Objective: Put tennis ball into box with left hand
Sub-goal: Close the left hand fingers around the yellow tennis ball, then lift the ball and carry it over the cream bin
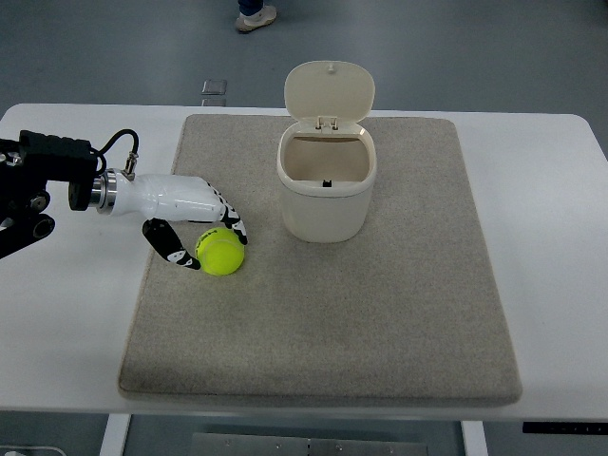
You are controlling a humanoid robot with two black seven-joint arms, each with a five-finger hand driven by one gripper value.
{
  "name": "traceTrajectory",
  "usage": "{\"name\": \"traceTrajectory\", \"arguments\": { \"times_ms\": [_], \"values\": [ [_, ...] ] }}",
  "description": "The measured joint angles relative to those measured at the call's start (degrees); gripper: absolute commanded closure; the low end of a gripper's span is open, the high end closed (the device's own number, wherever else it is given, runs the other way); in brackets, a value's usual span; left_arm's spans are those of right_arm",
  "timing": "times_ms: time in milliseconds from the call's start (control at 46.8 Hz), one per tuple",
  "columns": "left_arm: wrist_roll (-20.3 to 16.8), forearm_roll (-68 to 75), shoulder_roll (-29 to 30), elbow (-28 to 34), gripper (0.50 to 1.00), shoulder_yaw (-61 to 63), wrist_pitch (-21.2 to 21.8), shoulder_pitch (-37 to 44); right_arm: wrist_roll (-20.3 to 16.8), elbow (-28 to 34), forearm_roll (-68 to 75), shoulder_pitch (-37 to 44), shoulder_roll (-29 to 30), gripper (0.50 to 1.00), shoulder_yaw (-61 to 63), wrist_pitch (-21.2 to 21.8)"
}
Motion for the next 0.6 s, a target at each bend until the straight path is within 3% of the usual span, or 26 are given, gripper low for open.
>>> {"name": "traceTrajectory", "arguments": {
  "times_ms": [107,150,598],
  "values": [
    [0.0,0.1,0.0,0.0,0.939,0.4,0.0,0.0,0.0,0.0,0.0,0.0,0.0,0.562,0.0,0.0],
    [0.0,0.2,-0.1,0.0,0.998,1.1,0.1,-0.1,0.0,0.0,0.0,0.0,0.0,0.562,0.0,0.0],
    [-0.3,1.1,2.6,-0.3,1.0,1.2,2.2,-4.9,0.0,0.0,0.0,0.0,0.0,0.562,0.0,0.0]
  ]
}}
